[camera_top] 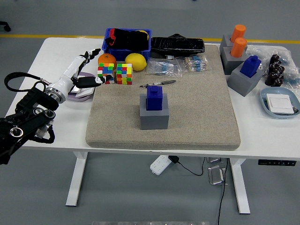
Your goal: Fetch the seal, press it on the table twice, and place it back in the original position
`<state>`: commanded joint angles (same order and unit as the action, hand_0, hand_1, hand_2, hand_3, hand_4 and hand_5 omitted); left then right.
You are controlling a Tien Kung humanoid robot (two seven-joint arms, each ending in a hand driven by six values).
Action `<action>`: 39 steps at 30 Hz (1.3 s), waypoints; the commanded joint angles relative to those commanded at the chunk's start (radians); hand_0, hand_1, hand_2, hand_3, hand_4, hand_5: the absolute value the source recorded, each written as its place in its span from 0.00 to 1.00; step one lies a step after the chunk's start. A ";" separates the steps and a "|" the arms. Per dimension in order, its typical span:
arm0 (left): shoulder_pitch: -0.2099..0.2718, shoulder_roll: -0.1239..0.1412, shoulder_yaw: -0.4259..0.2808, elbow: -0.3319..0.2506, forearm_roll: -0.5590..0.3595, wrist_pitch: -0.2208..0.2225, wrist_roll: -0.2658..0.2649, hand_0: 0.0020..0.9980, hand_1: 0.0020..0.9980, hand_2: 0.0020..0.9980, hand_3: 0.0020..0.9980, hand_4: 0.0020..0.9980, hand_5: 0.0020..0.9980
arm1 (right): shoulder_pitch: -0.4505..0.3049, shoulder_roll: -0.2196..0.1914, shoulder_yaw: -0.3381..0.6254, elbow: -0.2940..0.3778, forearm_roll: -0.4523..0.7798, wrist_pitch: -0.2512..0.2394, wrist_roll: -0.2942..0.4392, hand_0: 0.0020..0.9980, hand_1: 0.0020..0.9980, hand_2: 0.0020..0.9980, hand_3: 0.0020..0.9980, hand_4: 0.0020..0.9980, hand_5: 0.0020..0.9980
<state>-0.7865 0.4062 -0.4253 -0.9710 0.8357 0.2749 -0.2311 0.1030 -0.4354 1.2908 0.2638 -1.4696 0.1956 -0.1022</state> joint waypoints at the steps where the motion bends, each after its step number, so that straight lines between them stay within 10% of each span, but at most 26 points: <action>1: 0.002 -0.001 -0.003 -0.009 0.004 -0.006 0.004 1.00 0.94 0.92 0.96 0.90 0.15 | 0.001 0.000 -0.001 0.000 0.000 0.000 0.000 0.80 0.71 0.71 0.67 0.77 0.56; 13: 0.048 -0.025 -0.074 -0.111 0.086 -0.127 0.103 1.00 0.92 0.90 0.97 0.95 0.14 | 0.006 0.007 0.005 -0.006 -0.014 -0.002 -0.001 0.80 0.71 0.71 0.67 0.77 0.56; 39: 0.144 -0.239 -0.193 -0.051 0.223 -0.069 0.117 0.97 0.83 0.80 0.95 0.94 0.00 | 0.000 0.035 0.013 -0.010 -0.029 -0.003 -0.002 0.80 0.71 0.71 0.67 0.77 0.56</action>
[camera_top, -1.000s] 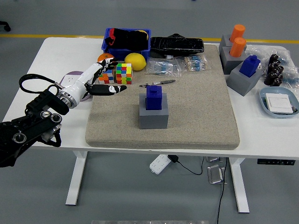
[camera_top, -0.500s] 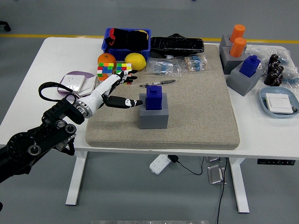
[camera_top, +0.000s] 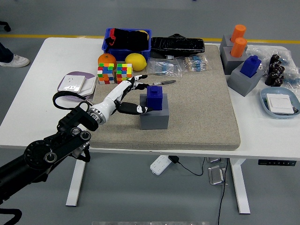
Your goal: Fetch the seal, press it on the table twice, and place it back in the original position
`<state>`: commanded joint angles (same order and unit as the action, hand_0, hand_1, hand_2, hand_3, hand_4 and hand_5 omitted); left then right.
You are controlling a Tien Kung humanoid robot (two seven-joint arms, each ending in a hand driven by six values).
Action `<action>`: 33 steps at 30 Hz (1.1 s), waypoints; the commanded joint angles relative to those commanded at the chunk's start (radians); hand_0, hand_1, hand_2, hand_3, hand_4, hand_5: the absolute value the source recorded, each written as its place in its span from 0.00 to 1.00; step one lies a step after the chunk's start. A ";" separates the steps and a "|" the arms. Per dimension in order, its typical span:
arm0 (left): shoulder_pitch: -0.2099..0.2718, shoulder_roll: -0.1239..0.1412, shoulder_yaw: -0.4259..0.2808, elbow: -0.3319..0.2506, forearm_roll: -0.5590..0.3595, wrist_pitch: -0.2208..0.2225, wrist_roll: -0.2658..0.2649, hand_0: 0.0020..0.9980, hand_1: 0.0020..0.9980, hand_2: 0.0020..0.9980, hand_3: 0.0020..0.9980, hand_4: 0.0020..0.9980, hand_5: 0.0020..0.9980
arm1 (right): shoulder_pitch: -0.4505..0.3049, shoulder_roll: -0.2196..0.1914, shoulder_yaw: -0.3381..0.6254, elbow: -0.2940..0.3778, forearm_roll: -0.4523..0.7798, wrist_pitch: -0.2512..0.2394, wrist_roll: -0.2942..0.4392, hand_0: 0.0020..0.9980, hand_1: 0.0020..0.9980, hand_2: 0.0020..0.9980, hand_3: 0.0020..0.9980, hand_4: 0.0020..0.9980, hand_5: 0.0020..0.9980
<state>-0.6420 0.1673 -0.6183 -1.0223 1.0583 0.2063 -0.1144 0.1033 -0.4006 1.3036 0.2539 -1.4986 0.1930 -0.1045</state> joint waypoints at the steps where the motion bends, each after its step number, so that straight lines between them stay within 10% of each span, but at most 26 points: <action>1: 0.001 -0.005 -0.001 0.002 0.000 0.001 0.000 0.97 0.81 0.78 0.95 0.93 0.00 | -0.001 0.001 0.000 0.000 0.000 0.000 0.000 0.80 0.71 0.71 0.66 0.77 0.56; 33: 0.008 -0.072 -0.007 0.029 0.019 0.058 -0.006 0.90 0.68 0.63 0.93 0.70 0.00 | -0.004 0.019 0.031 -0.003 -0.011 0.003 -0.001 0.80 0.71 0.71 0.67 0.77 0.56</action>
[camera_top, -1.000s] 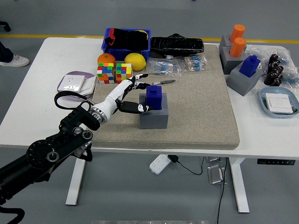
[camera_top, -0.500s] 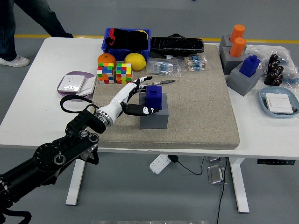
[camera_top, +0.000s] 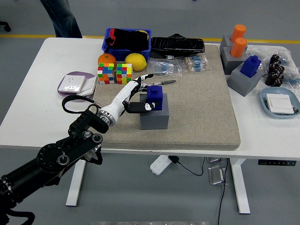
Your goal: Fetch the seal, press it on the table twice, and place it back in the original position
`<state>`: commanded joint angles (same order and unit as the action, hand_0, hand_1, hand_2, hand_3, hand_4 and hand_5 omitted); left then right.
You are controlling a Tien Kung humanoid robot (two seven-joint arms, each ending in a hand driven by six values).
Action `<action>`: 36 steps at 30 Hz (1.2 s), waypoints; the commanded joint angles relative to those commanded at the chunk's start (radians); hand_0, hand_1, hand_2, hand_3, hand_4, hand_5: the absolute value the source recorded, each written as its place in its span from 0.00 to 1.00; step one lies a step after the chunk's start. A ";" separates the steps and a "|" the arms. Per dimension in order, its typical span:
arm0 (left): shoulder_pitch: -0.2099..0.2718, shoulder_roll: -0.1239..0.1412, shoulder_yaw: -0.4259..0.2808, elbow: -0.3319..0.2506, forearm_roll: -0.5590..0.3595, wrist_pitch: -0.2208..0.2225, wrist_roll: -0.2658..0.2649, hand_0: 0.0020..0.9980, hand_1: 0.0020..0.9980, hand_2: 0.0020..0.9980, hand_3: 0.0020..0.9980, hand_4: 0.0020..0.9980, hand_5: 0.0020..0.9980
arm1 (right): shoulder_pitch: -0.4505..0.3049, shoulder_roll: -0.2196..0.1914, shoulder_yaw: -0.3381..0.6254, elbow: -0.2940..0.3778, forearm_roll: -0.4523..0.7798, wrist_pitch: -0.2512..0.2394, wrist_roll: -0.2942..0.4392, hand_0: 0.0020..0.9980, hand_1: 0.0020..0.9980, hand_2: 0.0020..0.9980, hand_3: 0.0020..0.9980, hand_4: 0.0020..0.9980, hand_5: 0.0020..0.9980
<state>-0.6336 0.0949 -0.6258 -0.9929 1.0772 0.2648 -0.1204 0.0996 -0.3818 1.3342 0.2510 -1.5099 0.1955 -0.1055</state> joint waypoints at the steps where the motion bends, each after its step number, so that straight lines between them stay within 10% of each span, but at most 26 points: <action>1: -0.001 -0.001 0.000 0.002 0.002 0.001 0.000 0.90 0.68 0.63 0.93 0.70 0.00 | 0.000 0.000 0.001 0.000 0.000 0.000 0.000 0.80 0.71 0.71 0.67 0.77 0.56; 9: -0.001 -0.009 0.003 0.013 0.009 0.025 -0.024 0.88 0.64 0.57 0.92 0.64 0.00 | 0.001 0.001 0.003 0.000 -0.001 0.000 0.000 0.80 0.71 0.71 0.67 0.77 0.56; 10: -0.001 -0.009 0.005 0.014 0.007 0.027 -0.030 0.86 0.51 0.46 0.90 0.58 0.00 | 0.001 0.001 0.003 0.000 -0.001 -0.001 0.000 0.80 0.71 0.71 0.67 0.77 0.56; 36: 0.020 0.020 -0.080 -0.006 -0.026 0.111 -0.169 0.83 0.45 0.40 0.87 0.56 0.00 | -0.005 0.001 0.001 -0.001 -0.004 -0.002 0.001 0.80 0.71 0.71 0.67 0.77 0.56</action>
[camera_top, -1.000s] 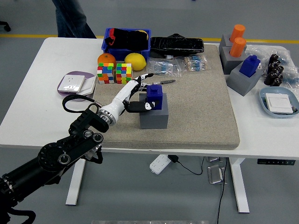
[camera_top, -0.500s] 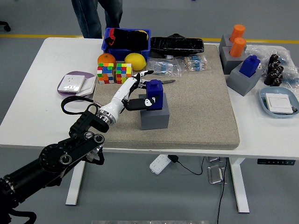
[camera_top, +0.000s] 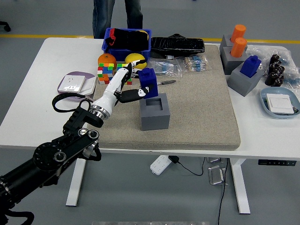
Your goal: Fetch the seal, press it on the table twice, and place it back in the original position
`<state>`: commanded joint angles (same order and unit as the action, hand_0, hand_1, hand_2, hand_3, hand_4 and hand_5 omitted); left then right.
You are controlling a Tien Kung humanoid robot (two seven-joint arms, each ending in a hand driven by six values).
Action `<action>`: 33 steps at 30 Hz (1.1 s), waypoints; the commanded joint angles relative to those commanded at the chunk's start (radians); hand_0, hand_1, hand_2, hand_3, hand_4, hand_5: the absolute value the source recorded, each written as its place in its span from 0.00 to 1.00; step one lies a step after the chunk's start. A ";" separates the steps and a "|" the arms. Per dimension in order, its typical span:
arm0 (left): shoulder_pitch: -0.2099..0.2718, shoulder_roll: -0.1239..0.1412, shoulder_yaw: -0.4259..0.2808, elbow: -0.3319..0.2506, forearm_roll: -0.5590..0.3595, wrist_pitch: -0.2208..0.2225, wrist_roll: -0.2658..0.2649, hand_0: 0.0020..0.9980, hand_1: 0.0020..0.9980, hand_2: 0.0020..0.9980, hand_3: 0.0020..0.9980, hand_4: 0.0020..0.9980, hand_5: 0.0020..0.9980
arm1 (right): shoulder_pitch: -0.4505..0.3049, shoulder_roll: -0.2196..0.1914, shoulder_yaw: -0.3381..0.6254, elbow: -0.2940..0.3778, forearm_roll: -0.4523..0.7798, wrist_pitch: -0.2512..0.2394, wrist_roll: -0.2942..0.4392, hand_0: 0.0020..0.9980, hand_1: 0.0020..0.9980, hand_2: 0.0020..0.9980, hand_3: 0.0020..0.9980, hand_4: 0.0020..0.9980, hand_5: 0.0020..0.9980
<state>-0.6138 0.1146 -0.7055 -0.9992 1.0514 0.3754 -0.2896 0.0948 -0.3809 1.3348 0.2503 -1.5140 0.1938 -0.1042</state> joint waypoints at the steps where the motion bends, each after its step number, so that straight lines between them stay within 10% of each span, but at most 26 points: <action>1: 0.001 0.005 -0.010 0.007 0.006 0.011 -0.010 0.83 0.45 0.40 0.87 0.56 0.00 | -0.001 0.000 -0.001 0.000 0.000 0.000 0.000 0.80 0.71 0.71 0.67 0.77 0.56; 13: 0.014 0.037 0.023 0.147 0.026 0.104 -0.100 0.83 0.45 0.40 0.87 0.55 0.00 | -0.003 0.002 -0.002 0.001 0.000 -0.001 0.001 0.80 0.71 0.71 0.67 0.77 0.56; 33: 0.047 -0.006 0.145 0.355 -0.176 0.188 -0.227 0.83 0.47 0.39 0.86 0.55 0.00 | -0.007 0.016 0.008 0.000 -0.004 0.000 0.001 0.80 0.71 0.71 0.67 0.77 0.56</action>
<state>-0.5669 0.1086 -0.5603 -0.6440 0.8749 0.5631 -0.5165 0.0880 -0.3645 1.3423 0.2503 -1.5179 0.1933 -0.1032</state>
